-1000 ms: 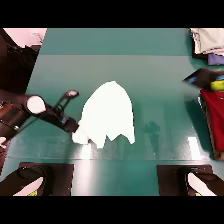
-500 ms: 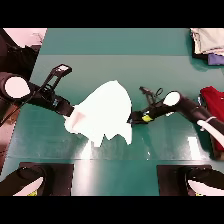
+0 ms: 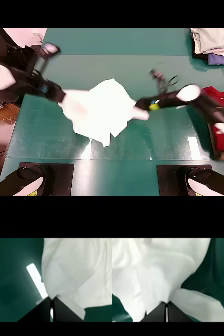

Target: Fold the shirts.

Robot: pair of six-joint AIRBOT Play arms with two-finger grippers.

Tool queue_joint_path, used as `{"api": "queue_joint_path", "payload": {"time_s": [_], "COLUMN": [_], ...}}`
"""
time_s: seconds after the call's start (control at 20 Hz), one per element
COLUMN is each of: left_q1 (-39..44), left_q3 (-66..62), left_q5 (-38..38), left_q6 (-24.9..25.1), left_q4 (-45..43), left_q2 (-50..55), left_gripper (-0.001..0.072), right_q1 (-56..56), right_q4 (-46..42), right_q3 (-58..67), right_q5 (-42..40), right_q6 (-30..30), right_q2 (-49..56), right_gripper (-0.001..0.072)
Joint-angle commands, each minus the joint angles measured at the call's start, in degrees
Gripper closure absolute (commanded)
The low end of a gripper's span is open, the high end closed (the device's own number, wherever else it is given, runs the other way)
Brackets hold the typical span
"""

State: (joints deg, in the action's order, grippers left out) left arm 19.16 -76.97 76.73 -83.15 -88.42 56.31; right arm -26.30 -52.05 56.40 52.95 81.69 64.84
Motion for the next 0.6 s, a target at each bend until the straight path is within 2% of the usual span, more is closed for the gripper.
{"api": "queue_joint_path", "payload": {"time_s": [0.0,0.15,0.25,0.35,0.55], "left_q1": [0.0,0.0,0.0,0.0,0.0], "left_q3": [-17.8,-35.6,-44.4,-48.1,-47.8], "left_q5": [1.0,1.2,0.8,-1.8,-7.8], "left_q6": [-0.9,-0.8,-0.8,-0.8,1.1], "left_q4": [-7.2,-6.0,-4.0,-0.7,12.1], "left_q2": [-1.1,-1.2,-1.2,-2.1,-5.7], "left_gripper": [0.0683,0.0683,0.0683,0.0683,0.0683], "right_q1": [10.4,19.2,24.5,30.0,42.1], "right_q4": [-3.1,-3.7,-3.7,-3.7,-3.5], "right_q3": [11.0,23.3,29.8,34.5,42.2], "right_q5": [-0.4,-0.3,-0.5,-0.3,2.5], "right_q6": [0.4,0.2,-2.1,-3.0,-3.7], "right_q2": [-11.3,-18.2,-22.1,-25.5,-29.6], "right_gripper": [0.0696,0.0696,0.0696,0.0696,0.0696]}}
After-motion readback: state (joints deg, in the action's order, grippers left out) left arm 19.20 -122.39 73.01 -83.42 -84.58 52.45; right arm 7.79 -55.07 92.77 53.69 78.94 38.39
